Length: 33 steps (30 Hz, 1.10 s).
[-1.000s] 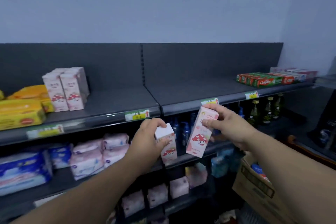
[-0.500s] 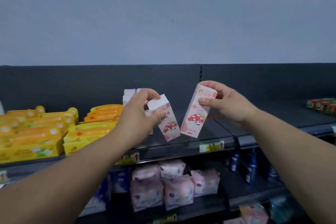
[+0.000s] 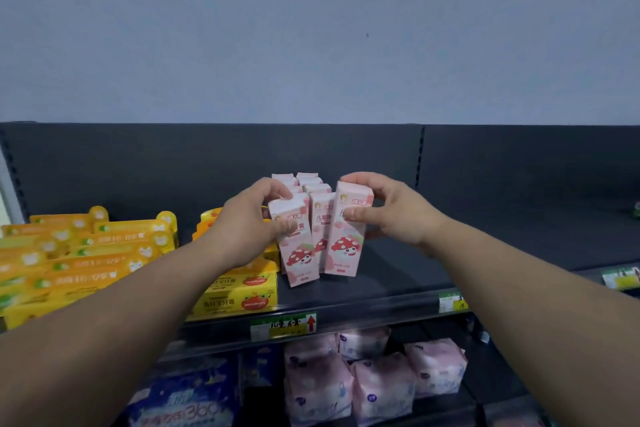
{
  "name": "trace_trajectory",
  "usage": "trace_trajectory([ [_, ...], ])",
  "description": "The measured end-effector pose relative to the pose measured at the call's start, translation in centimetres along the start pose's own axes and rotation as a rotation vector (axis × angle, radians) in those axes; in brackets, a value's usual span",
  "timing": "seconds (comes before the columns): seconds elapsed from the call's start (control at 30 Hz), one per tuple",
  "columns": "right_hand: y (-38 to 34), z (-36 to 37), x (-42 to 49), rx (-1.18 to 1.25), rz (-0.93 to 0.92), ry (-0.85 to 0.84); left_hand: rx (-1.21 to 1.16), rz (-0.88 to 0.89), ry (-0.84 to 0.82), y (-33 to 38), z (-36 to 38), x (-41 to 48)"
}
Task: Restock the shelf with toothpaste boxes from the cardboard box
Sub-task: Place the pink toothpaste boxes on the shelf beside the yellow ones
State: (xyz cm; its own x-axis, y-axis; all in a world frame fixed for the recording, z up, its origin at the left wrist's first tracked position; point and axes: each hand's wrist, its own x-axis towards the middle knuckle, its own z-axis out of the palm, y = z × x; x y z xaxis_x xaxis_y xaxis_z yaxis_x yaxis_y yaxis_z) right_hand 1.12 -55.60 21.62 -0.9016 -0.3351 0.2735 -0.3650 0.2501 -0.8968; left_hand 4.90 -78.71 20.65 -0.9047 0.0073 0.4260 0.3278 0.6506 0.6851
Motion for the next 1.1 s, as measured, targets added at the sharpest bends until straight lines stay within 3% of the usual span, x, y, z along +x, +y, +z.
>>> trace_trajectory([
  [0.57, 3.2, 1.2, 3.4, 0.058, 0.042, -0.201, -0.007, -0.114, -0.201, -0.4, -0.4, 2.6],
  [0.93, 3.2, 1.9, 3.1, 0.066, 0.029, -0.162, -0.049, -0.100, -0.235, -0.4, -0.8, 2.3],
  [1.1, 2.8, 1.9, 2.2, 0.028, 0.029, -0.073, 0.091, 0.000, -0.118, -0.5, -0.6, 2.2],
])
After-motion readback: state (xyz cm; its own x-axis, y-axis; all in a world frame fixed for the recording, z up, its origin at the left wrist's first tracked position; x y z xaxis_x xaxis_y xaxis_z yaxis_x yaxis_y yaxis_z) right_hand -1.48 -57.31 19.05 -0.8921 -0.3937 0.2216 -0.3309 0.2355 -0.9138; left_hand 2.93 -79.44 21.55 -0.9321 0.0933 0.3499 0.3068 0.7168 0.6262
